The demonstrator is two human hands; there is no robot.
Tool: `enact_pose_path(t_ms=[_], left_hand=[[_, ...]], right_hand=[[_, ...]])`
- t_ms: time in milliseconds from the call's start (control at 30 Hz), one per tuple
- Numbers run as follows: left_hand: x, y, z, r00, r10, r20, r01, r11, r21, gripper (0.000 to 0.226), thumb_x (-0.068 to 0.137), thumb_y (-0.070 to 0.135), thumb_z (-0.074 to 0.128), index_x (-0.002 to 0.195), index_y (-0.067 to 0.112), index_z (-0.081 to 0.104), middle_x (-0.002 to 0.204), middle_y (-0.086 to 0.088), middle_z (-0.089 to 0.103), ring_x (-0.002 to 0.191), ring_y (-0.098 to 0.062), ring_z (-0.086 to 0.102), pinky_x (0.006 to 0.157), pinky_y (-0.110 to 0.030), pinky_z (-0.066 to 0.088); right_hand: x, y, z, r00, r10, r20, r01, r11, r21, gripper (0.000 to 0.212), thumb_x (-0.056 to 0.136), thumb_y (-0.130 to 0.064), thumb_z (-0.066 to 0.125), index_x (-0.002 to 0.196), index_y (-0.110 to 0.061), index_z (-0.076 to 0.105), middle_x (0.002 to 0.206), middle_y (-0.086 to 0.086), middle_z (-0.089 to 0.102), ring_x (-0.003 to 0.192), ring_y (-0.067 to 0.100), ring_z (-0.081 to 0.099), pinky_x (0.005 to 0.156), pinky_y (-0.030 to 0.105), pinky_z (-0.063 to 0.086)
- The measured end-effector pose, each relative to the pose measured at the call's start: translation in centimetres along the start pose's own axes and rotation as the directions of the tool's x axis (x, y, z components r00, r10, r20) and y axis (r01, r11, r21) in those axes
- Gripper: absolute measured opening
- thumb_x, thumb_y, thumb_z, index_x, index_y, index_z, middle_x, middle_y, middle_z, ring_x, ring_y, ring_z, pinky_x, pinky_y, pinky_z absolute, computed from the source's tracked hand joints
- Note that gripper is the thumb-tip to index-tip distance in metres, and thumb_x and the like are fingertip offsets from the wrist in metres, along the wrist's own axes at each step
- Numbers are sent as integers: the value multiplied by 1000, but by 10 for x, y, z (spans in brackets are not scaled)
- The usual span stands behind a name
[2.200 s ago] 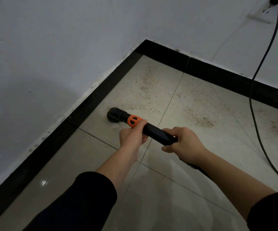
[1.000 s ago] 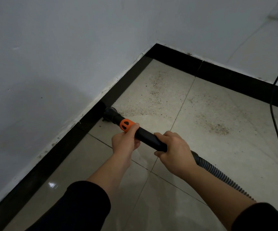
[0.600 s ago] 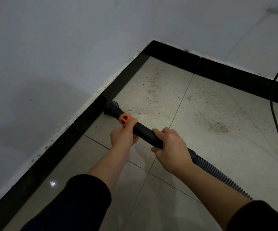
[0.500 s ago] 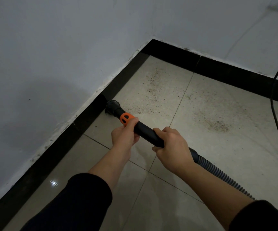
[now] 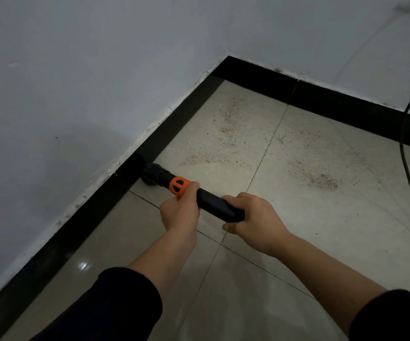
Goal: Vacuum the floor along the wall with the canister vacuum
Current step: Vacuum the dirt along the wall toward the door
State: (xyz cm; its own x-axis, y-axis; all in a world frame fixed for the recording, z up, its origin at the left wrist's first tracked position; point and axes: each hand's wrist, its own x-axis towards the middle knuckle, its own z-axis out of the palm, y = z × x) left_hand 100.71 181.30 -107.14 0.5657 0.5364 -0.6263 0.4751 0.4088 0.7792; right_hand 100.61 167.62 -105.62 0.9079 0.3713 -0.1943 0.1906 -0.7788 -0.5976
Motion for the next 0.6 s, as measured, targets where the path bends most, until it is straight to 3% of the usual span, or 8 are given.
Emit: enact_pose_path(t_ms=[400,600], left_hand=[[-8,-3,3,999,3,39,-2,1000,-15,22,79,28,73,74,9,64,72,-7,64,65,-16,58,60,-25,48],[-9,-3,30,996,-2,88,4,1000,-29,23,78,31,73,70,10,67,67,-2,67,69,-16,64,70,-30,52]], right_hand=[[-8,-4,-8,1000,18,-17,-20,996,-91,43,82,-18,70,123,-26,61,94,4,56,89,22,53,78,33,47],[1,-1,-35,993,112,29,-106,983,-148,40,80,-13,68,118,-25,63,93,7,58,86,23,55,74,33,47]])
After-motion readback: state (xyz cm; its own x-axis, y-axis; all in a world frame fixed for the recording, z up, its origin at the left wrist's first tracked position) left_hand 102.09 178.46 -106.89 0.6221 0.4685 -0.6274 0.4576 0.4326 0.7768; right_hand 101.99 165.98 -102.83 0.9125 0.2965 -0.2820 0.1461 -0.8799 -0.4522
